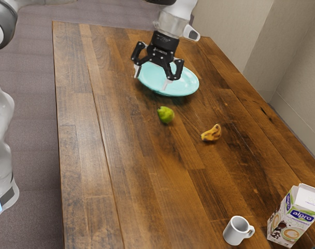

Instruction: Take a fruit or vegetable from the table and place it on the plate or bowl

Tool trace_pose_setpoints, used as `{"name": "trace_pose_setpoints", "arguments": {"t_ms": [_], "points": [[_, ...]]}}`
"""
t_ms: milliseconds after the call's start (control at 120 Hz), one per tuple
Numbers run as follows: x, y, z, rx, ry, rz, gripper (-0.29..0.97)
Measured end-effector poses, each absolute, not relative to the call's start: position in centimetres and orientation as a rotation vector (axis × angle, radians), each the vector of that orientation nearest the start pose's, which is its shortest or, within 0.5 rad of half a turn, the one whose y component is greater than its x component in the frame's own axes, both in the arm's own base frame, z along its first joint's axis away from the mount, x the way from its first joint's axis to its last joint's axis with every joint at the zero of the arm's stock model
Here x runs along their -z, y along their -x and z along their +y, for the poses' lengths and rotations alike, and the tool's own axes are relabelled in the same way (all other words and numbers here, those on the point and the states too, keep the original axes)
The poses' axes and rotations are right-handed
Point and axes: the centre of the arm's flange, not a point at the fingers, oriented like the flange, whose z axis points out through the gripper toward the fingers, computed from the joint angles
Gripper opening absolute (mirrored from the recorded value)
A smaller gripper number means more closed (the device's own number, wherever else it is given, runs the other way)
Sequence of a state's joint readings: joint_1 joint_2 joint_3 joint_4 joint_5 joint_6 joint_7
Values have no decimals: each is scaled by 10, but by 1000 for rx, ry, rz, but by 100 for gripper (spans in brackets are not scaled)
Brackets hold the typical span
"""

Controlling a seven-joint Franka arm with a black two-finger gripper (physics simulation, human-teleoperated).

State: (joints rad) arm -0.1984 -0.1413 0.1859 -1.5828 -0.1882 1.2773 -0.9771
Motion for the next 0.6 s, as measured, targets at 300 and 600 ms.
{"name": "trace_pose_setpoints", "arguments": {"t_ms": [300, 600], "points": [[-714, -470, 25, -217, 2478, -2267, 68], [-682, -483, 42, -258, 2423, -2222, 68]]}}
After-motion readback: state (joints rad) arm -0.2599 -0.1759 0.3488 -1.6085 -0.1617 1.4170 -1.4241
